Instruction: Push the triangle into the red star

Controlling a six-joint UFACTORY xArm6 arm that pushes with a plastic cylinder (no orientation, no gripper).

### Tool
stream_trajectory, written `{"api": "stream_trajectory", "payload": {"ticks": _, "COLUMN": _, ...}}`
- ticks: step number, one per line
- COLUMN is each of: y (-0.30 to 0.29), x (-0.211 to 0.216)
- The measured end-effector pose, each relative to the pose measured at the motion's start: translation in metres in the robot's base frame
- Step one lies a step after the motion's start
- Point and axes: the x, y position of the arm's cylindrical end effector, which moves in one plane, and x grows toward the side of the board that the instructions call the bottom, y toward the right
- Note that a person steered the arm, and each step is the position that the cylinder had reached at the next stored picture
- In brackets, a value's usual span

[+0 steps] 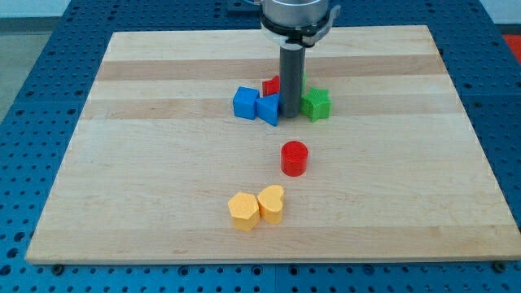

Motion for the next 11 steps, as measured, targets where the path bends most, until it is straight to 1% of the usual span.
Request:
{"api": "stream_trajectory", "payload": {"ticks": 2, "y": 0.000, "x": -0.010}}
{"api": "stream_trajectory", "payload": {"ticks": 3, "y": 0.000, "x": -0.005}}
{"api": "stream_trajectory", "payload": {"ticks": 4, "y": 0.000, "x": 0.019}}
{"api": "stream_trajectory", "payload": {"ticks": 5, "y": -0.002, "x": 0.026}}
{"api": "stream_trajectory", "payload": {"ticks": 8, "y": -0.002, "x": 0.012}}
{"api": "stream_trajectory", "payload": {"ticks": 11, "y": -0.013, "x": 0.006}}
